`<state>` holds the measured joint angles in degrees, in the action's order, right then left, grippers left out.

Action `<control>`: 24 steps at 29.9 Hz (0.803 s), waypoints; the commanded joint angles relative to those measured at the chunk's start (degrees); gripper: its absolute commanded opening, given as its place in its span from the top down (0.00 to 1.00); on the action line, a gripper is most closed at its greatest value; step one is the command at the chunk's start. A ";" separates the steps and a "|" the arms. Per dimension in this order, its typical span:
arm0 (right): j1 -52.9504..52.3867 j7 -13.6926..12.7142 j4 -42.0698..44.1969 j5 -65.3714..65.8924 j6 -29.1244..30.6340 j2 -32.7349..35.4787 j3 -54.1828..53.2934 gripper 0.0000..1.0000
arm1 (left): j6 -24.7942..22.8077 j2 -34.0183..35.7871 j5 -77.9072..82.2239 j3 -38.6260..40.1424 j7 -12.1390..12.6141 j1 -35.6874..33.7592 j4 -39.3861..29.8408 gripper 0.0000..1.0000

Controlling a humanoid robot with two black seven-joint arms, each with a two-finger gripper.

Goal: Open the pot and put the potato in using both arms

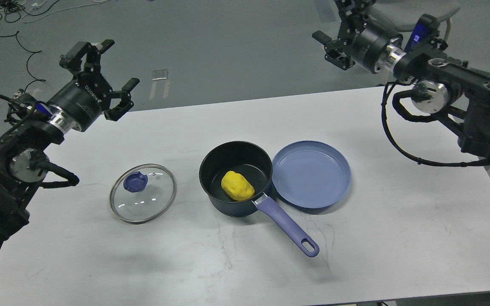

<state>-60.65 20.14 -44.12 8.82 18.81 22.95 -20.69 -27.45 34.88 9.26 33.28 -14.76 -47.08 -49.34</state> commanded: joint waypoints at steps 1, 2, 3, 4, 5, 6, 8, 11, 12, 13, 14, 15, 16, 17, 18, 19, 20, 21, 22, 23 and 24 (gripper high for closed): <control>4.30 -1.68 -1.67 -2.05 2.54 3.24 -2.95 0.00 | 0.11 -2.45 -1.09 0.03 0.17 0.15 0.47 0.02; 5.79 -2.72 -2.28 -2.22 2.63 4.02 -4.26 0.00 | 0.11 -3.50 -1.43 0.03 0.44 0.41 0.82 0.02; 6.93 -3.95 -2.81 -2.40 2.72 4.64 -5.58 0.00 | 0.11 -4.38 -1.87 0.11 0.52 0.76 1.17 0.02; 6.94 -3.96 -2.81 -2.40 2.72 4.65 -5.59 0.00 | 0.11 -4.39 -1.88 0.12 0.53 0.77 1.18 0.02; 8.08 -5.18 -3.34 -3.18 2.81 5.00 -6.63 0.00 | 0.11 -4.91 -2.49 0.38 0.61 0.94 1.18 0.02; 9.22 -6.15 -4.04 -4.58 2.81 5.26 -7.43 0.00 | 0.11 -5.35 -2.84 0.47 0.70 1.03 1.26 0.02; 10.63 -6.60 -4.74 -5.47 2.89 5.61 -7.78 0.00 | -0.41 -5.35 -3.11 0.55 0.61 1.47 1.18 0.02; 11.86 -6.60 -5.36 -5.56 2.90 6.32 -8.05 0.00 | -0.55 -5.35 -3.11 1.17 0.61 2.61 1.18 0.02; 12.82 -6.60 -6.23 -5.56 2.98 6.41 -8.83 0.00 | -0.55 -5.35 -3.11 1.61 0.61 3.39 1.09 0.02; 13.53 -6.60 -6.68 -5.56 2.98 6.49 -9.45 0.00 | -0.55 -5.35 -3.11 1.87 0.61 3.92 1.09 0.02; 14.67 -6.60 -7.73 -5.48 2.98 6.75 -10.67 0.00 | -0.55 -5.27 -3.11 2.57 0.61 4.97 0.57 0.02; 15.64 -6.60 -8.52 -5.48 2.98 7.11 -11.64 0.00 | -0.55 -5.18 -3.11 3.45 0.61 6.12 0.21 0.02; 16.08 -6.60 -8.79 -5.48 2.98 7.28 -11.83 0.00 | -0.55 -5.18 -3.11 3.98 0.61 6.74 0.21 0.02; 16.43 -6.60 -8.88 -5.48 2.98 7.55 -11.83 0.00 | -0.55 -5.18 -3.11 4.33 0.70 7.26 0.21 0.02; 16.70 -6.69 -8.97 -5.48 2.98 7.72 -11.83 0.00 | -0.55 -5.18 -3.02 4.60 0.70 7.70 0.21 0.02; 17.05 -6.69 -9.05 -5.39 2.98 8.16 -11.74 0.00 | -0.55 -5.18 -3.02 4.69 0.79 8.41 0.21 0.02; 17.14 -6.69 -9.14 -5.39 2.90 8.25 -11.57 0.00 | -0.55 -5.18 -3.02 4.69 0.79 9.02 0.21 0.02; 17.14 -6.69 -9.14 -5.39 2.90 8.25 -11.57 0.00 | -0.55 -5.18 -3.02 4.69 0.79 9.29 0.21 0.02; 17.23 -6.78 -9.23 -5.30 2.72 8.25 -11.39 0.00 | -0.55 -5.18 -3.02 4.69 0.79 9.64 0.21 0.02; 17.14 -6.86 -9.32 -5.30 2.72 8.25 -11.39 0.00 | -0.55 -5.26 -3.02 4.69 0.79 9.82 0.21 0.02; 17.14 -7.21 -9.41 -5.30 2.72 8.25 -11.30 0.00 | -0.55 -5.44 -3.02 4.69 0.79 10.25 0.21 0.02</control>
<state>-43.55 13.39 -53.29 3.46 21.65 31.15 -32.27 -28.01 29.70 6.22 37.92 -13.98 -37.81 -49.13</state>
